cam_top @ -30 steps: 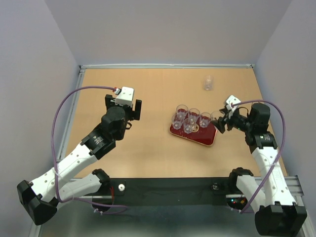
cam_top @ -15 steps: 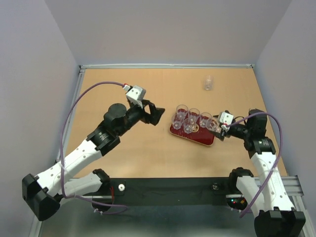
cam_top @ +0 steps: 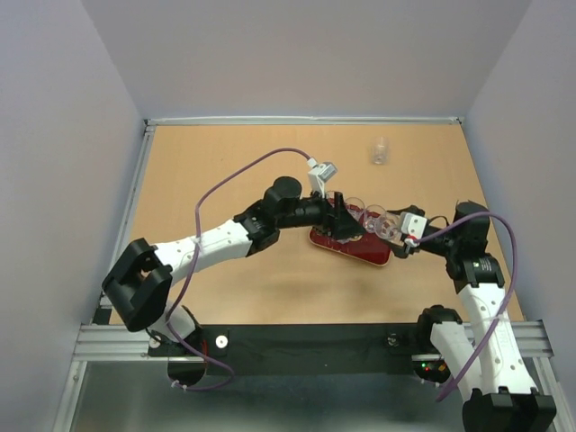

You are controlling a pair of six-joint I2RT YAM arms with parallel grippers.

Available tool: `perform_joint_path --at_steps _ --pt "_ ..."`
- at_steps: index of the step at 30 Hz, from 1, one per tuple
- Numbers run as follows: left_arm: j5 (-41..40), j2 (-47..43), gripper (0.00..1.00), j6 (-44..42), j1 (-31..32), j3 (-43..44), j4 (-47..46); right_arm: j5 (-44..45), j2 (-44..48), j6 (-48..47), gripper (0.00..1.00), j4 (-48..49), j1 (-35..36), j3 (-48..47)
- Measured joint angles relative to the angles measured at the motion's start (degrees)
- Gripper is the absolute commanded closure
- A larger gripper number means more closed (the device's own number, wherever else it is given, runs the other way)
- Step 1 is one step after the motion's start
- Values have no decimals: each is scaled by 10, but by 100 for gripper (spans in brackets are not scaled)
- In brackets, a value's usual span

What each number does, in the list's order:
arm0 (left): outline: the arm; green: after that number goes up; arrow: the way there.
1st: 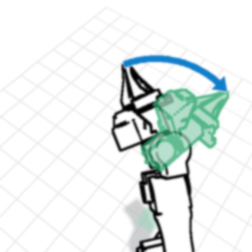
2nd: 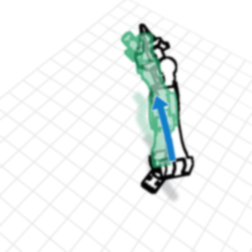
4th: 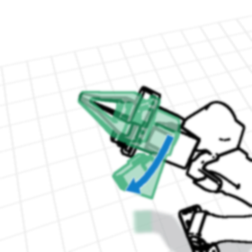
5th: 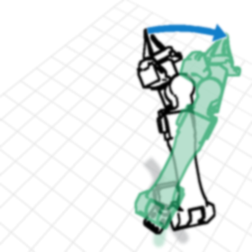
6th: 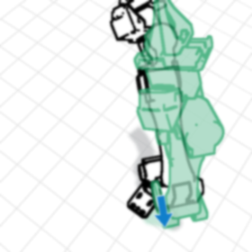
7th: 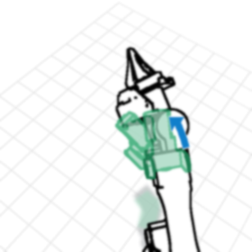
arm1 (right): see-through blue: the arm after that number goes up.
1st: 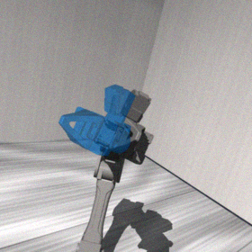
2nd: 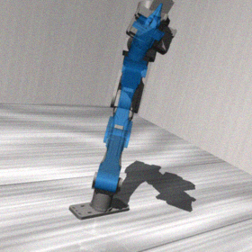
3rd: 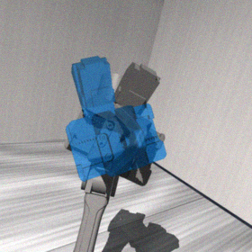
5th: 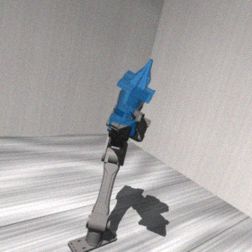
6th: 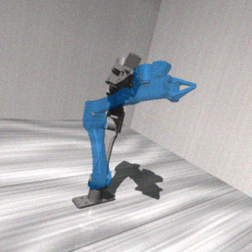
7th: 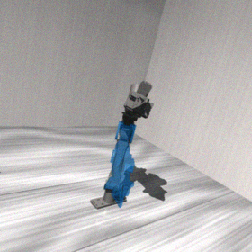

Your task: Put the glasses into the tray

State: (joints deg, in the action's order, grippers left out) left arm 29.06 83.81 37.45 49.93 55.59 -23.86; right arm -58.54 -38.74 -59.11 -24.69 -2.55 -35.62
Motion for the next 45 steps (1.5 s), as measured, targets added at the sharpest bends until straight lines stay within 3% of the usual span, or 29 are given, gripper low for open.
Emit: perform_joint_path --at_steps 11,21,28,36,39,40,42,45 --pt "5 81 28 41 36 69 -36 -5 17 7 45 -6 0 10" --pt "-64 150 40 19 61 169 33 -9 31 21 45 -6 0 10" --pt "-126 166 64 -18 81 211 103 -8 35 26 45 -7 0 10" --pt "-169 167 72 -56 94 229 156 -8 35 35 45 -7 0 10" --pt "-176 176 89 -69 97 245 174 -7 35 38 45 -7 0 10" --pt "-177 181 100 -79 98 252 181 -5 35 43 45 -7 0 10" --pt "-179 186 100 -100 102 259 190 4 35 52 44 -12 0 10" --pt "-202 191 100 -117 111 272 212 10 34 64 29 -21 0 10"
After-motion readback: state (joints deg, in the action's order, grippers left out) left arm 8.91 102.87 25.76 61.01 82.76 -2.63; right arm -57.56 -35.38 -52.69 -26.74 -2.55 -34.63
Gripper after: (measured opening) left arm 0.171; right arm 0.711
